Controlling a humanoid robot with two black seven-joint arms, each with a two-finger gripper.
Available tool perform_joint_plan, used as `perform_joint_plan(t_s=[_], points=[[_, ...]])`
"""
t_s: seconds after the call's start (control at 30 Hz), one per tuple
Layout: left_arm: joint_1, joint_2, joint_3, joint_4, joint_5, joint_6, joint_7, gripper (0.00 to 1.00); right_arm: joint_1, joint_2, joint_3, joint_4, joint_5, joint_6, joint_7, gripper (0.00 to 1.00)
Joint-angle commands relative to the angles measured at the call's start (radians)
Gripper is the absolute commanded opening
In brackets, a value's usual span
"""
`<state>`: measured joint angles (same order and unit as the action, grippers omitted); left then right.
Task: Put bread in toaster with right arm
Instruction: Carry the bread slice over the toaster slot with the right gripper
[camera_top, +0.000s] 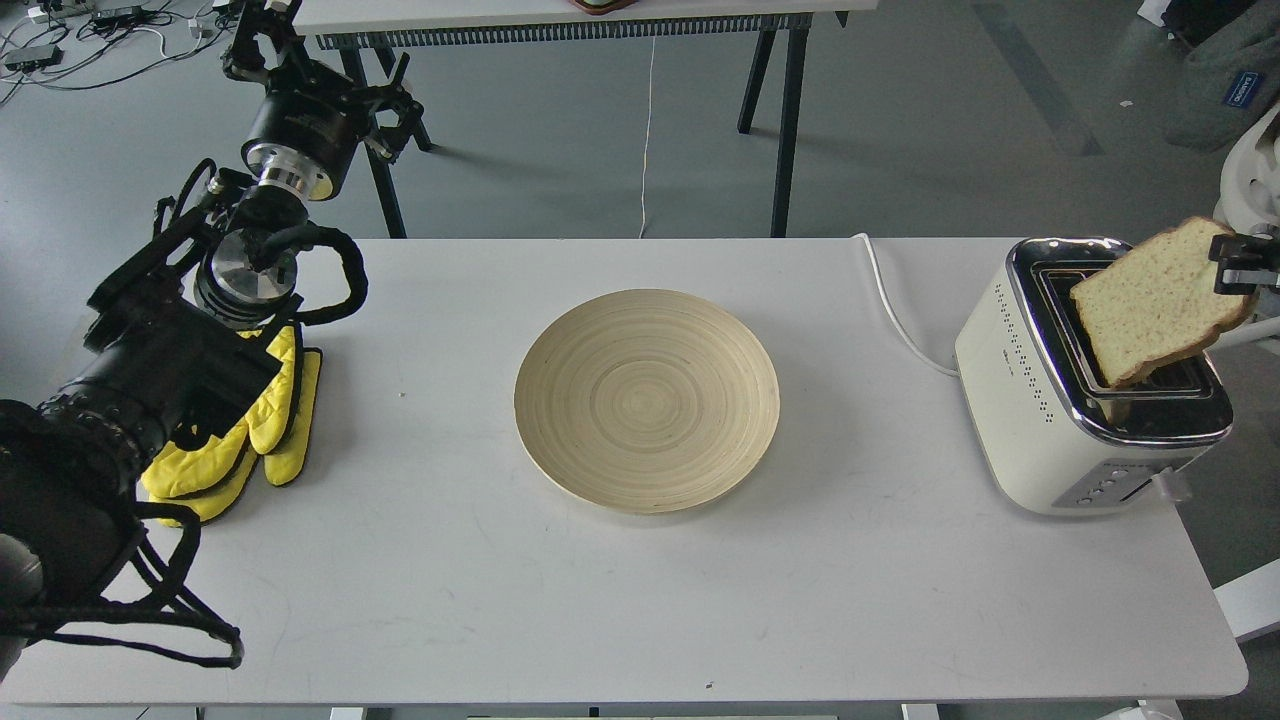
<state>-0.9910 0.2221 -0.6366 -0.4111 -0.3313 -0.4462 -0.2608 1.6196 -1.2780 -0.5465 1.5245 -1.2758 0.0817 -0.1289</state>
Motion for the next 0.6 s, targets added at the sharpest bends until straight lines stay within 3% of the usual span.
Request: perform_joint_plan(t_s=[0.0,0.2,0.3,0.37,0.47,0.57], points=[[0.000,-0.001,0.000,0.000,0.000,0.001,0.000,1.00,-0.010,0.006,-0.001,-0.007,0.000,0.000,0.000,0.01],[0.002,-0.001,0.000,0.000,0.000,0.003,0.000,1.00,-0.029,0.057,0.008,-0.044,0.007,-0.019,0.008,0.19],[0.002,-0.001,0.000,0.000,0.000,0.003,0.000,1.00,-0.029,0.077,0.019,-0.046,0.013,-0.025,0.014,0.37],[0.002,-0.001,-0.002,-0.002,0.000,0.003,0.000,1.00,-0.030,0.085,0.028,-0.046,0.015,-0.025,0.015,0.57],[0.002,-0.001,-0.002,-0.002,0.000,0.003,0.000,1.00,-0.032,0.089,0.033,-0.044,0.019,-0.025,0.020,0.97],[0.002,-0.001,0.000,-0.002,0.000,0.004,0.000,1.00,-0.032,0.092,0.039,-0.044,0.030,-0.025,0.026,0.96]])
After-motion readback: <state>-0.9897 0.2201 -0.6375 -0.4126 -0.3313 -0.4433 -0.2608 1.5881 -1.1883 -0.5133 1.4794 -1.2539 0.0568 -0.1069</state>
